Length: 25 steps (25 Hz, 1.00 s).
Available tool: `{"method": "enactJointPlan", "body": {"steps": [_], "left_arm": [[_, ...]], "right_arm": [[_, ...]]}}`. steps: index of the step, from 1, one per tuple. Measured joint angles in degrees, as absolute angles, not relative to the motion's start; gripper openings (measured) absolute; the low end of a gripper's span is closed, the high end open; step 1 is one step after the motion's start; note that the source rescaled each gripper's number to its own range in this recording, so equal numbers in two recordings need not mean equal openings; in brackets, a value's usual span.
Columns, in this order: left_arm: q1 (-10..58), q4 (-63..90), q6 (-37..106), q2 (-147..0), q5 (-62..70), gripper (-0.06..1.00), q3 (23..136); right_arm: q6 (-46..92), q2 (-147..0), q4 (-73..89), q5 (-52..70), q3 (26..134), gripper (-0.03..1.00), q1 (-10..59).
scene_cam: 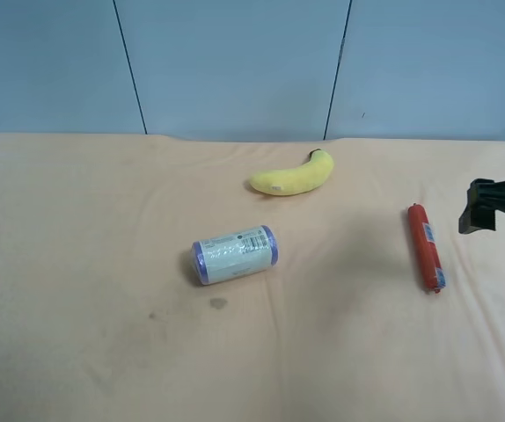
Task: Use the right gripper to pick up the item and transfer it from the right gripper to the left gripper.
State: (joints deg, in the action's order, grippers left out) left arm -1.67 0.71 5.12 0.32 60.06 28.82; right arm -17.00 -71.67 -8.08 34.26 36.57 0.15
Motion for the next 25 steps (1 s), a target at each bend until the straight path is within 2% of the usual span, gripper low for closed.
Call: {"method": "enactJointPlan", "body": {"steps": [18, 25], "left_arm": [[-1.7, 0.7, 5.1, 0.3, 60.1, 1.0, 28.8], [-1.7, 0.7, 5.1, 0.3, 60.1, 1.0, 28.8]], "right_arm": [[-17.2, -93.9, -8.3, 15.8, 36.6, 1.0, 0.2], [-17.2, -98.3, -8.2, 10.6, 36.7, 1.0, 0.4]]}}
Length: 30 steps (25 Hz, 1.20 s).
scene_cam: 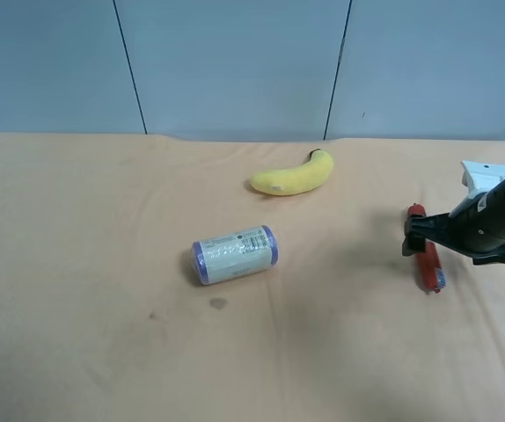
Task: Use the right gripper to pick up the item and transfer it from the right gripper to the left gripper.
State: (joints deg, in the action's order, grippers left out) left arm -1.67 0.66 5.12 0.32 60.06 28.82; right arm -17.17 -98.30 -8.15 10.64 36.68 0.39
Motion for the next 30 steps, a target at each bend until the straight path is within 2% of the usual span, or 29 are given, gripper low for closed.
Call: {"method": "enactJointPlan", "body": {"steps": [6, 13, 26, 30], "left_arm": [[-1.7, 0.7, 5.1, 0.3, 60.1, 1.0, 28.8], [-1.7, 0.7, 5.1, 0.3, 60.1, 1.0, 28.8], [-1.7, 0.7, 5.1, 0.3, 60.1, 1.0, 28.8], [-1.7, 0.7, 5.1, 0.3, 60.1, 1.0, 28.8]], "right_arm": [[-17.2, -99.4, -6.4, 8.7, 36.7, 1.0, 2.4], [-17.2, -99.5, -4.4, 8.8, 36.7, 0.88, 4.4], [-17.2, -99.5, -4.0, 12.8, 36.7, 0.82, 5.9], [-17.2, -99.5, -3.7, 13.1, 36.7, 0.72, 6.3]]}}
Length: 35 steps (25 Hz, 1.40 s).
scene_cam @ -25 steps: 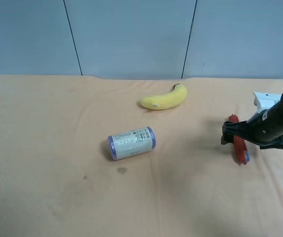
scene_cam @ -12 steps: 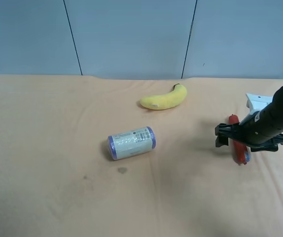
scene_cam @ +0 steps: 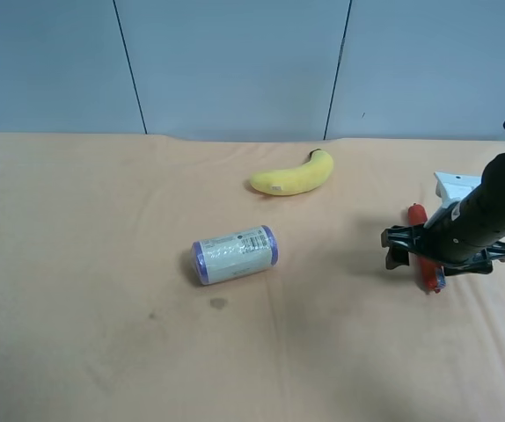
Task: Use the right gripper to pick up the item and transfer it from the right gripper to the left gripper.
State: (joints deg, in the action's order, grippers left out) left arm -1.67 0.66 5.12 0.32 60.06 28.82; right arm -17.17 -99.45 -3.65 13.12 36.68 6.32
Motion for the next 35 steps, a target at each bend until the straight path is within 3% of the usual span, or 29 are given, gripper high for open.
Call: {"method": "enactJointPlan", "body": {"steps": [9, 17, 19, 35], "left_arm": [[-1.7, 0.7, 5.1, 0.3, 60.1, 1.0, 28.8], [-1.7, 0.7, 5.1, 0.3, 60.1, 1.0, 28.8], [-1.7, 0.7, 5.1, 0.3, 60.1, 1.0, 28.8], [-1.7, 0.7, 5.1, 0.3, 60.1, 1.0, 28.8]], "right_arm": [[-17.2, -99.5, -3.4, 15.2, 36.7, 0.48, 7.4], [-17.2, -99.5, -3.3, 18.0, 36.7, 0.1, 7.5], [-17.2, -99.5, -3.2, 18.1, 36.7, 0.05, 7.5], [-16.5, -101.6, -3.2, 18.3, 36.9, 0.03, 7.5]]}}
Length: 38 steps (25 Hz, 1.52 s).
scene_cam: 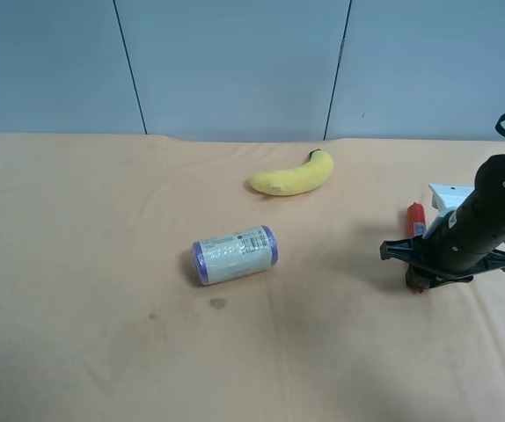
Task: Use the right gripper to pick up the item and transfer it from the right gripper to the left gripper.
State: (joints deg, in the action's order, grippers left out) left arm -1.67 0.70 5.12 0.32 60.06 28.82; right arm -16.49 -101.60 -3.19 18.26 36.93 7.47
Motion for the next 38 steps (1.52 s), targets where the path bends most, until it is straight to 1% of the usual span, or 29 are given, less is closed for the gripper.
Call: {"method": "enactJointPlan", "body": {"steps": [13, 25, 31, 38], "left_arm": [[-1.7, 0.7, 5.1, 0.3, 60.1, 1.0, 28.8], [-1.7, 0.7, 5.1, 0.3, 60.1, 1.0, 28.8], [-1.7, 0.7, 5.1, 0.3, 60.1, 1.0, 28.8], [-1.7, 0.7, 5.1, 0.3, 60.1, 1.0, 28.8]], "right_arm": [[-15.0, -101.6, -3.2, 17.8, 37.0, 0.02, 7.5], [-13.5, -87.5, -3.1, 19.6, 36.6, 0.01, 7.5], [-5.9, -82.8, -3.1, 18.1, 36.6, 0.01, 10.7], [1.0, -82.0, -2.9, 8.8, 36.6, 0.01, 17.9]]}}
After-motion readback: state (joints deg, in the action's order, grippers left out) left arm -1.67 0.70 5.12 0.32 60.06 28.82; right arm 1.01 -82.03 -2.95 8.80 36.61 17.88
